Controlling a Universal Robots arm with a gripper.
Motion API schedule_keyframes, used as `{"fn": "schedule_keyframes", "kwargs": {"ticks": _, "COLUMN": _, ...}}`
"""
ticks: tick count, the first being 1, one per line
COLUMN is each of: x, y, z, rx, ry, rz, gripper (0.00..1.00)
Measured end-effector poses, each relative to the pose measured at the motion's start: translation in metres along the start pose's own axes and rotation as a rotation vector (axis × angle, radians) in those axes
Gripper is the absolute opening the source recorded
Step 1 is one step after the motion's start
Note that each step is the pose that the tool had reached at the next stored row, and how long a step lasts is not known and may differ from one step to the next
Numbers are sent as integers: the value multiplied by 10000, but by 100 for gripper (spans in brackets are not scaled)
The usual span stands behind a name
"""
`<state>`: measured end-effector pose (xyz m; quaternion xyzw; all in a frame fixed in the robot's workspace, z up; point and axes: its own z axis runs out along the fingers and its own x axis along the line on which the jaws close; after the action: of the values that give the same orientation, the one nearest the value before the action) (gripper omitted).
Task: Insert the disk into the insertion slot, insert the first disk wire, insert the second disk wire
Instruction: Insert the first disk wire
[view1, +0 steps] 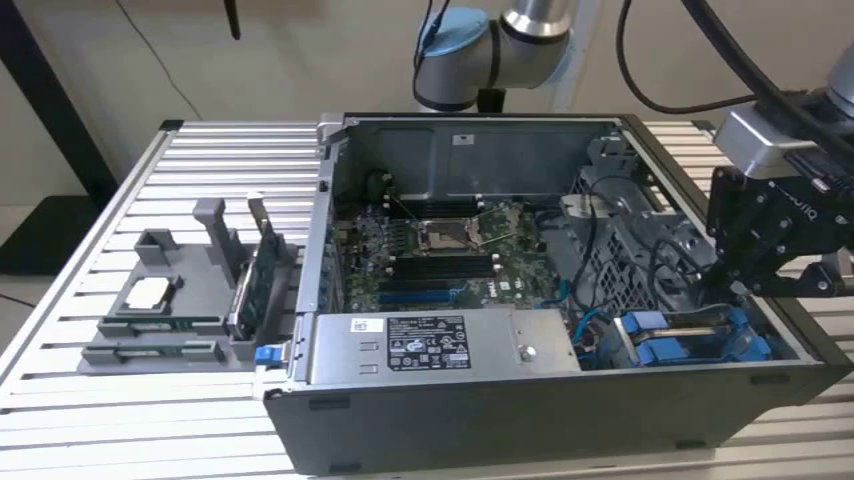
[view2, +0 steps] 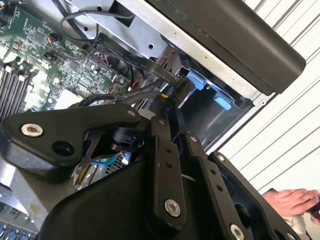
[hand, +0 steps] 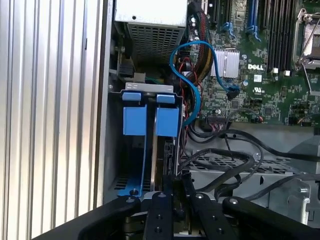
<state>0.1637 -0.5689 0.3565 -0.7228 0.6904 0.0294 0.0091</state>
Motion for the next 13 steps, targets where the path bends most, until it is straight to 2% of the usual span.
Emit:
{"fn": "schedule_keyframes", "kwargs": {"ticks": 3, "x": 2, "y": -2, "z": 31, "rx": 4, "ry": -2, "rz": 67, "gripper": 19}}
{"fn": "schedule_keyframes", "kwargs": {"ticks": 9, "x": 4, "y": -4, "z": 69, "rx": 29, "ry": -13, "rz": 534, "gripper": 19}}
{"fn": "schedule_keyframes", "kwargs": {"ticks": 13, "x": 10, "y": -4, "z": 80, "rx": 32, "ry": -17, "rz": 594, "gripper": 19}}
